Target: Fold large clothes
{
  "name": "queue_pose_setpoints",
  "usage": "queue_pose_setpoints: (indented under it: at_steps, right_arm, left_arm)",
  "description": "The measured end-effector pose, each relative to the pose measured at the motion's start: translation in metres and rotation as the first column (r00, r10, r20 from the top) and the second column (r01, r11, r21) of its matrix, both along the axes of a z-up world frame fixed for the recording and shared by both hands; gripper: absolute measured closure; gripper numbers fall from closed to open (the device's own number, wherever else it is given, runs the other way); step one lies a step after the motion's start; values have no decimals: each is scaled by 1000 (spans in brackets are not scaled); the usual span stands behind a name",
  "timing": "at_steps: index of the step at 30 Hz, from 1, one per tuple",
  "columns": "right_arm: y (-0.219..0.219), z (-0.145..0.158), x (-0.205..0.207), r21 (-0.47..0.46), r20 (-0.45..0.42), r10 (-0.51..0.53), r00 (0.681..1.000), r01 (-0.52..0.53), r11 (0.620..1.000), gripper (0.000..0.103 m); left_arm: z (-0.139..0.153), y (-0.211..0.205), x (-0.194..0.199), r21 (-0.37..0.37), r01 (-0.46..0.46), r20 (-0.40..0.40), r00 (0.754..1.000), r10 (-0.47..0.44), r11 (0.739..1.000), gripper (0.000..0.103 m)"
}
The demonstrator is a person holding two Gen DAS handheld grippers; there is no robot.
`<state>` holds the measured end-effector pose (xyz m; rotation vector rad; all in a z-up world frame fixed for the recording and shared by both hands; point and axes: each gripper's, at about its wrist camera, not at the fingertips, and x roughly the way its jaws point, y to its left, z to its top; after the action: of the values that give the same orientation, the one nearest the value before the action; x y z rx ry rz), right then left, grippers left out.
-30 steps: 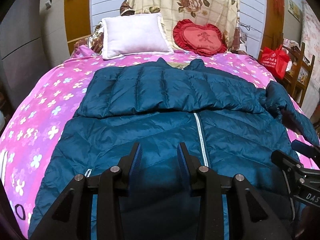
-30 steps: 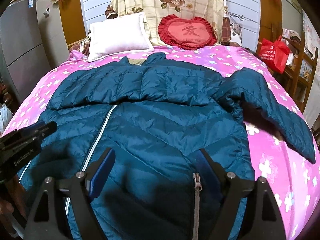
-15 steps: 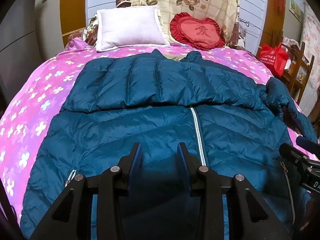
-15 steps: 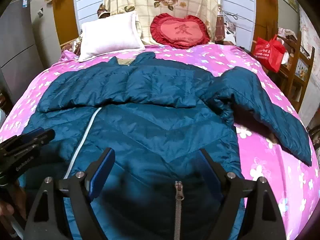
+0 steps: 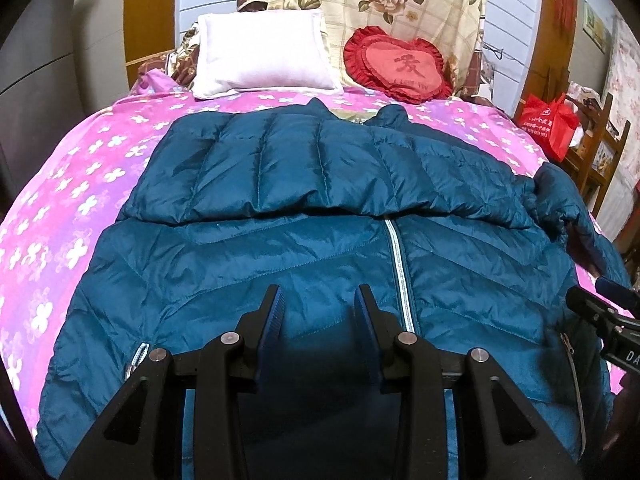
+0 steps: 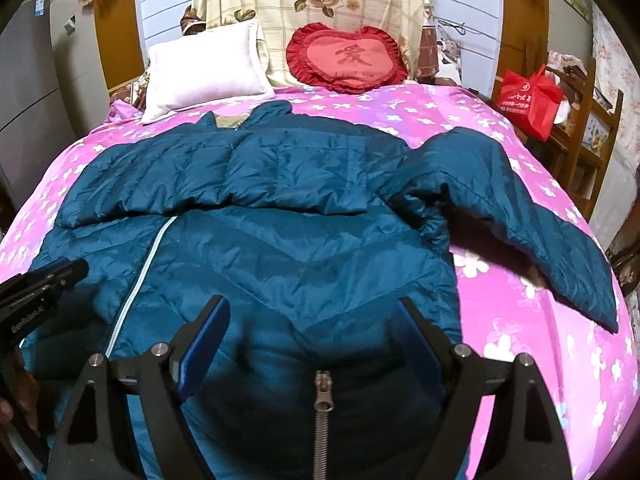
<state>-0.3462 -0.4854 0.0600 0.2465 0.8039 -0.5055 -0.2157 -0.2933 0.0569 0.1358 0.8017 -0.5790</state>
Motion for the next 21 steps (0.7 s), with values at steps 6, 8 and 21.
queue_pose_setpoints:
  at_steps: [6,8,21]
  right_arm:
    - [-10,4,-4,-14,-2,-15,1000,15,1000,17]
    - [-12,5,-5,-19,-4,-16,1000,16,1000,17]
    - [-32,15,-13,-80,-31,-37,999,34,996,17]
  left_arm:
    - [0,0,1,5,1,-3,1000,-1,1000,89]
    - [0,0,1,4,1,-2,1000,-1,1000,89]
    - [-1,-1,2,1,0,-6,1000,0,1000,89]
